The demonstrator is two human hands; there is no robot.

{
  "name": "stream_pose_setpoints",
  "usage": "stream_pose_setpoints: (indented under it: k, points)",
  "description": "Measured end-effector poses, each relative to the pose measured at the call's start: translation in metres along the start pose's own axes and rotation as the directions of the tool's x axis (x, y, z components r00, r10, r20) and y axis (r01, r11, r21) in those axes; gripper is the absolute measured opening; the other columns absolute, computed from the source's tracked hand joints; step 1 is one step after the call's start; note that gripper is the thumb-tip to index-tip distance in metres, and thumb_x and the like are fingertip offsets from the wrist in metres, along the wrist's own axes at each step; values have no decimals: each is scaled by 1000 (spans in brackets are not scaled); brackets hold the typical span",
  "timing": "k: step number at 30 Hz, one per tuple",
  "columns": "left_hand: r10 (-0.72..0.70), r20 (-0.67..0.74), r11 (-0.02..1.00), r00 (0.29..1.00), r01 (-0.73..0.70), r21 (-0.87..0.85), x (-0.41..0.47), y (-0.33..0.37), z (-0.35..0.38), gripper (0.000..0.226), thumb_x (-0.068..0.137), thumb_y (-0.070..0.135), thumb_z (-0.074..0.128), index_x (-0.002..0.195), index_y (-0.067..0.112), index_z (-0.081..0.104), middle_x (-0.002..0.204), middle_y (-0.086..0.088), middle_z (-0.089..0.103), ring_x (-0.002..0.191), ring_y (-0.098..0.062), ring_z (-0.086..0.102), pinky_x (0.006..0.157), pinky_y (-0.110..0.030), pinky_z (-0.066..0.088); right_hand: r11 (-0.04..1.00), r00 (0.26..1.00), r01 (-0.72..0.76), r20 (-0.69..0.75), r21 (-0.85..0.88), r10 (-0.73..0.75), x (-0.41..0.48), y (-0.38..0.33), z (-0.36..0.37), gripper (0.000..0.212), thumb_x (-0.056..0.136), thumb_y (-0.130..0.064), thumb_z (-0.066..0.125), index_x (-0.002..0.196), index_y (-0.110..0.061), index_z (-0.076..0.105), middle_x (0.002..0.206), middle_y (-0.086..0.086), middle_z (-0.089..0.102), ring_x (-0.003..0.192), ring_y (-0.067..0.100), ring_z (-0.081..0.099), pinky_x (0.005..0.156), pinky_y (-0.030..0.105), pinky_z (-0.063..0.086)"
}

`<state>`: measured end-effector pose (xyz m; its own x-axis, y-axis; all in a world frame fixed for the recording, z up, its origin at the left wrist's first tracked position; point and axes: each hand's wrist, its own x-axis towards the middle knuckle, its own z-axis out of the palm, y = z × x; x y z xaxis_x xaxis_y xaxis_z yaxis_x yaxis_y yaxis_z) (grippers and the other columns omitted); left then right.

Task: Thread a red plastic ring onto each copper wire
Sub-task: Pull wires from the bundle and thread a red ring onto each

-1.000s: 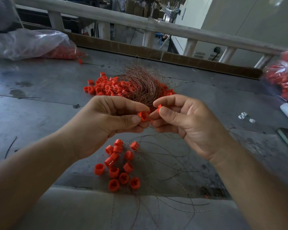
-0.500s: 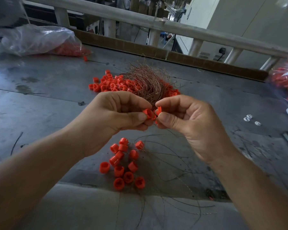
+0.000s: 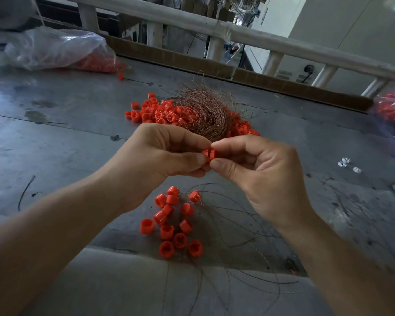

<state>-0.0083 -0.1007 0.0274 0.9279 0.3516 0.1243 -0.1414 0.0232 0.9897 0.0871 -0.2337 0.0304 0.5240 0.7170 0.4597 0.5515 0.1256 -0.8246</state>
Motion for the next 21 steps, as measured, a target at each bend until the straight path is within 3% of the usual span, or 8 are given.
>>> stream_pose_setpoints:
  k: [9,21]
  points:
    - [14,13,999,1000,-14,36,0,2,0,33,50,19,67,82,22,73,77,-7,73,68,-14,69,62,-15,53,964,991,99,-60,-248,-117,-1,2,0,31,68,-14,74,98,-16,65,84,-11,66,80,2,66,71,14,52]
    - [41,8,994,999,-42,96,-3,2,1,23,55,12,64,75,18,73,69,-3,72,61,-9,68,57,-11,51,965,993,89,-57,-248,-107,-1,3,2,30,67,-11,75,95,-14,66,84,-10,65,80,1,65,70,13,52]
